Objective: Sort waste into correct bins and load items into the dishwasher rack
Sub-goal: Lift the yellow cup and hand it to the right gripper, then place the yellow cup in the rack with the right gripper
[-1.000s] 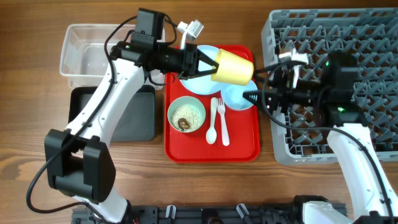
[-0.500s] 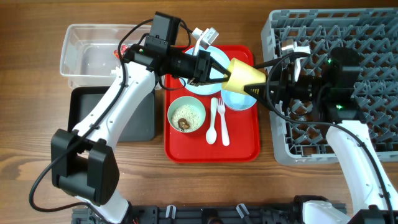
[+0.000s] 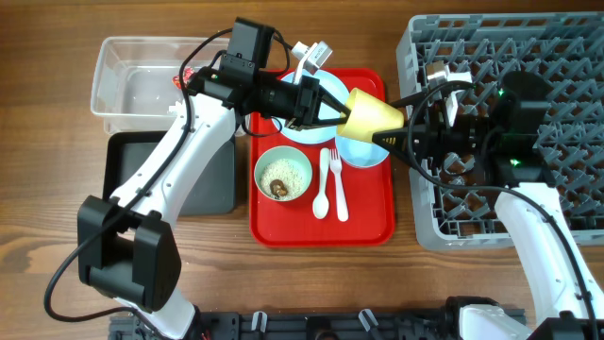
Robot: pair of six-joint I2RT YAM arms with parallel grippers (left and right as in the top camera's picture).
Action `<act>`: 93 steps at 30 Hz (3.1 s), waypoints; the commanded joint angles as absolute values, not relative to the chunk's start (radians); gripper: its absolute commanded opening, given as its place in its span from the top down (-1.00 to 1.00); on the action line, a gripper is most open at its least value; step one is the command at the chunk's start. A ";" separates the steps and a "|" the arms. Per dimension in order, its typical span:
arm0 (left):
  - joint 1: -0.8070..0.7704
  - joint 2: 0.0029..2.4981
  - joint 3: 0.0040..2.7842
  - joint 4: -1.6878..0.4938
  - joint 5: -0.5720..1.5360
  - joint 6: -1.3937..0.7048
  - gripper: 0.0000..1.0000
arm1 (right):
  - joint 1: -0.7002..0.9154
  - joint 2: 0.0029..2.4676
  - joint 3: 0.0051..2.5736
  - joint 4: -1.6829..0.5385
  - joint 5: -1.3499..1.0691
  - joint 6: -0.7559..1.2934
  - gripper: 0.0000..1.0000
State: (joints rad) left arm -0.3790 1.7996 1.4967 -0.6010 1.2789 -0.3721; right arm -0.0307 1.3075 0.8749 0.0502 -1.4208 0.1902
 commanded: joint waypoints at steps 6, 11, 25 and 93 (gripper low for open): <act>-0.389 1.805 1.497 -0.596 1.301 -0.382 0.92 | -0.029 1.317 0.888 0.056 -1.456 0.186 -0.35; -0.389 1.805 1.497 -0.596 1.301 -0.382 0.92 | -0.029 1.317 0.888 0.060 -1.432 0.187 -0.23; -0.382 1.805 1.497 -0.655 0.839 -0.321 0.57 | -0.029 1.317 0.888 0.007 -1.293 0.246 0.51; -0.245 1.761 1.497 -0.747 0.353 -0.291 0.38 | -0.768 1.614 1.381 -0.819 0.136 0.265 0.91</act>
State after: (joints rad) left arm -0.2451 1.7878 1.4971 -0.7422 0.3634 -0.3111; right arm -0.7612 1.6203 1.3636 -0.8207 0.0994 0.2501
